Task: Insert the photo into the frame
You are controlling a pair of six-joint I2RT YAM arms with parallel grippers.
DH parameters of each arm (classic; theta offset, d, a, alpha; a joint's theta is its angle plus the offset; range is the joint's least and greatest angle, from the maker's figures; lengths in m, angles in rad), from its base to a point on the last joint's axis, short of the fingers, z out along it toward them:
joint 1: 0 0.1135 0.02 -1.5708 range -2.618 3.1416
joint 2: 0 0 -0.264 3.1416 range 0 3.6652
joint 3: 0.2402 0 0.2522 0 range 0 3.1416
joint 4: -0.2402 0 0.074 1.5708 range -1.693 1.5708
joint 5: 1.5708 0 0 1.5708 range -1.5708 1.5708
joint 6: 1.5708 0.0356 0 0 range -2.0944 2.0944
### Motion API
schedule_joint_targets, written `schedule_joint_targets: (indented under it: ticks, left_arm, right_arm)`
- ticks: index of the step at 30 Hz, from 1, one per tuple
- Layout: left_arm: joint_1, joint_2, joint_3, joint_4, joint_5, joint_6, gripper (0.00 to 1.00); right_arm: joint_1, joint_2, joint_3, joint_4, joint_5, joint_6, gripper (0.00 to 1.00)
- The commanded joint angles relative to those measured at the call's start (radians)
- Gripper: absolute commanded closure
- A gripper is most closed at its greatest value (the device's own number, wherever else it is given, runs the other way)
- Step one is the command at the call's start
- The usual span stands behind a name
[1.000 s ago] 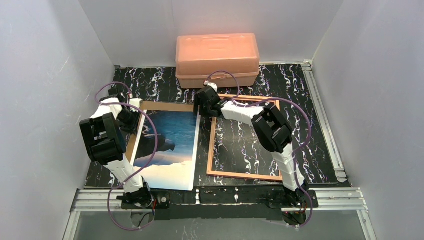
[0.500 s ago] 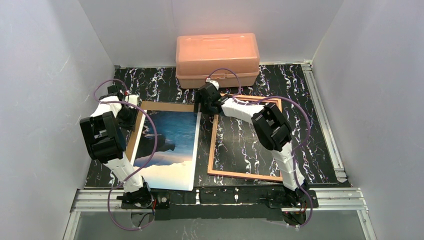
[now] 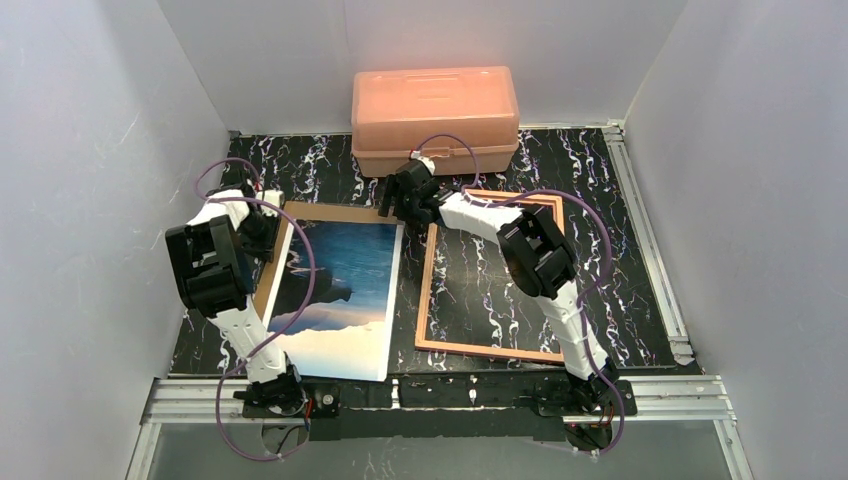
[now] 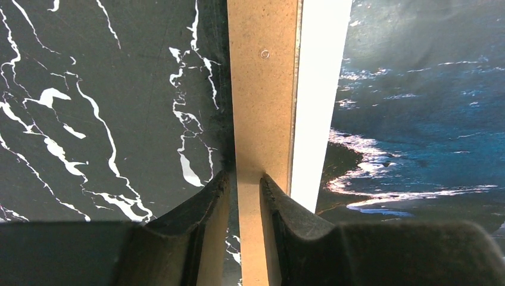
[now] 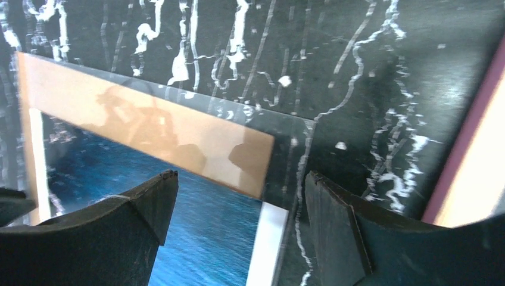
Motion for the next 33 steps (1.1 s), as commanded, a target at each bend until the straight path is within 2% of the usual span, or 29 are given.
schedule_joint_targets:
  ticks: [1,11,19,23,27,31,33]
  left_arm:
    - [-0.025,0.051,-0.027,-0.007,0.032,-0.015,0.76]
    - [-0.032,0.046,-0.064,0.017,0.009,0.013,0.77]
    - [-0.036,0.044,-0.073,0.021,0.002,0.019,0.78]
    - [-0.037,0.04,-0.081,0.023,-0.002,0.024,0.78]
    - [-0.038,0.04,-0.08,0.023,-0.005,0.028,0.78]
    - [-0.038,0.038,-0.08,0.023,-0.007,0.029,0.78]
    - [-0.038,0.036,-0.083,0.024,-0.007,0.033,0.79]
  right_arm:
    - [-0.007,0.032,-0.033,0.081,-0.137,0.108,0.14]
    - [-0.03,-0.122,-0.247,0.521,-0.327,0.29,0.14]
    - [-0.03,-0.209,-0.326,0.644,-0.375,0.331,0.15]
    - [-0.028,-0.231,-0.341,0.654,-0.387,0.31,0.16]
    - [-0.028,-0.226,-0.324,0.603,-0.392,0.271,0.16]
    - [-0.027,-0.199,-0.305,0.642,-0.436,0.271,0.18]
    - [-0.028,-0.164,-0.283,0.717,-0.511,0.297,0.19]
